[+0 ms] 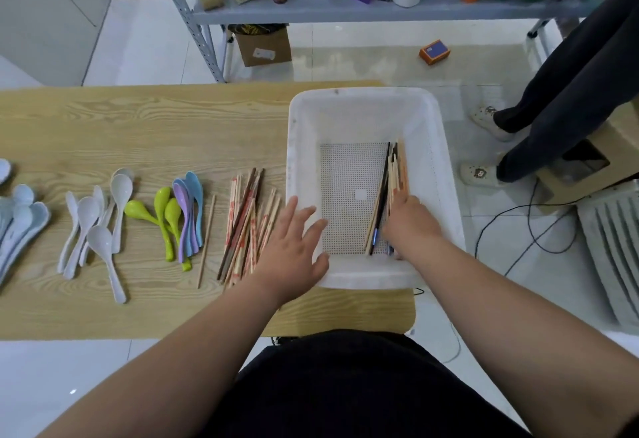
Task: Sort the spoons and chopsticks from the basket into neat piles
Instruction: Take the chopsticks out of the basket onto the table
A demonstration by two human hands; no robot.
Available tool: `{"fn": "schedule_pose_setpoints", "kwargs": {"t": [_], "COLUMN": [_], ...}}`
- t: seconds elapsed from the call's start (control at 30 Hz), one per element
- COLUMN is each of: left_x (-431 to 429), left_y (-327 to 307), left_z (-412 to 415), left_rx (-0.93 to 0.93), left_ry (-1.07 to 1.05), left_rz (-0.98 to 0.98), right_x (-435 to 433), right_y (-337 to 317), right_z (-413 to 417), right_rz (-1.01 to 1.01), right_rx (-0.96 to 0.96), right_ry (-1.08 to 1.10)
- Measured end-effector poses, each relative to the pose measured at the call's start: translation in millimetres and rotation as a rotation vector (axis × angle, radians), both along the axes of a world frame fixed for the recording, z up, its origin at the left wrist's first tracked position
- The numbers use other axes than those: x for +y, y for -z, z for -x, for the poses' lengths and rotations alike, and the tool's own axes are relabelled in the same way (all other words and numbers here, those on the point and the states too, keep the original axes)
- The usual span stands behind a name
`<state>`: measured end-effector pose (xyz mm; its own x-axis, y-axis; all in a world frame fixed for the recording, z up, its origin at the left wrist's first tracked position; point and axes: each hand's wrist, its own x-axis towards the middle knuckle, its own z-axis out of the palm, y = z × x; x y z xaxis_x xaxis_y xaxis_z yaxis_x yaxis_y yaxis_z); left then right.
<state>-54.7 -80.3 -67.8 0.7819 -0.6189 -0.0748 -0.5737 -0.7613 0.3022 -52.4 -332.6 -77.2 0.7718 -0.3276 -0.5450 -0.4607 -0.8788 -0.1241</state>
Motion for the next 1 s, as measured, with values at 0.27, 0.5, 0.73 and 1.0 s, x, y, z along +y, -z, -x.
{"fn": "schedule_pose_setpoints", "kwargs": {"t": [0.27,0.5,0.73,1.0], "left_x": [-3,-4,-3,0], "left_y": [1,2,1,-4], "left_z": [1,1,2,-1], "left_rx": [-0.029,-0.040,-0.030,0.013], "left_ry": [-0.015,-0.024,-0.027,0.013], "left_rz": [0.028,0.042,0.028,-0.038], "right_x": [-3,-8,-11,-2], "right_y": [23,26,25,16], "right_z": [-18,-24,-32,-20], "right_rz": [-0.008,-0.092,-0.166,-0.154], "right_rx": [-0.114,-0.015,0.069,-0.021], "right_ry": [-0.039,0.048,0.169,0.248]}}
